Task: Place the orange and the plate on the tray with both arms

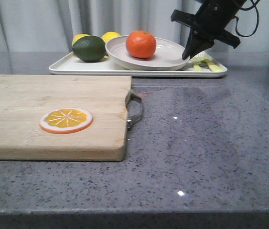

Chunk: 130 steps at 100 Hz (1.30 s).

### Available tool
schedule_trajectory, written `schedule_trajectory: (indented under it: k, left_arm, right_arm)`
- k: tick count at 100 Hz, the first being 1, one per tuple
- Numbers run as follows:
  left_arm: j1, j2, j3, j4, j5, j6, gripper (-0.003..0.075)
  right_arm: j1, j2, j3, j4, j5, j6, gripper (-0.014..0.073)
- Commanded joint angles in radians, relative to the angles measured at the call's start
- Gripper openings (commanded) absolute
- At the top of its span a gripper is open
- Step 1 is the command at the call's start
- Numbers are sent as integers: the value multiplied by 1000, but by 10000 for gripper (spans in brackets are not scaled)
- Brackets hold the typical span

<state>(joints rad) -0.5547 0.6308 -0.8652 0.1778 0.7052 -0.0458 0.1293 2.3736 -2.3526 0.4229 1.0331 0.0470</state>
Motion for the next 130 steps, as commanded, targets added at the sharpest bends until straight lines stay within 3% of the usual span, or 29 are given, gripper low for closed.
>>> schedule_trajectory:
  k: [1,8,25,34,69,85,116,130]
  left_arm:
    - [1,0,-24,3,-87,-8,-20]
    - [1,0,-24,3,-87,-8,-20]
    - [1,0,-24,3,-87,-8,-20]
    - [1,0,-24,3,-87,-8,-20]
    - [1,0,-24,2,-87,-8,-20]
    - [1,0,-24,-9,-87,-8,-20]
    - [1,0,-24,-19,-87,-8,-20]
    - [1,0,-24,-22,-87,-8,-20]
  right_arm:
    - [-5,-69,-35,19,-56,-11,-48]
    - [-5,-69,-35,18,-65,-11,-7]
    - [-5,-69,-35,3,-65,-12,208]
    - [-5,-69,-35,0,-71,-12,271]
    - [-5,-141,-35,-37,-56,-23,283]
    - [-4,-198,-35,-95,34,-47,234]
    - [5,-319,-34,-149,146,-47,-67]
    - [22,-375,-32,-167,203,-47,-66]
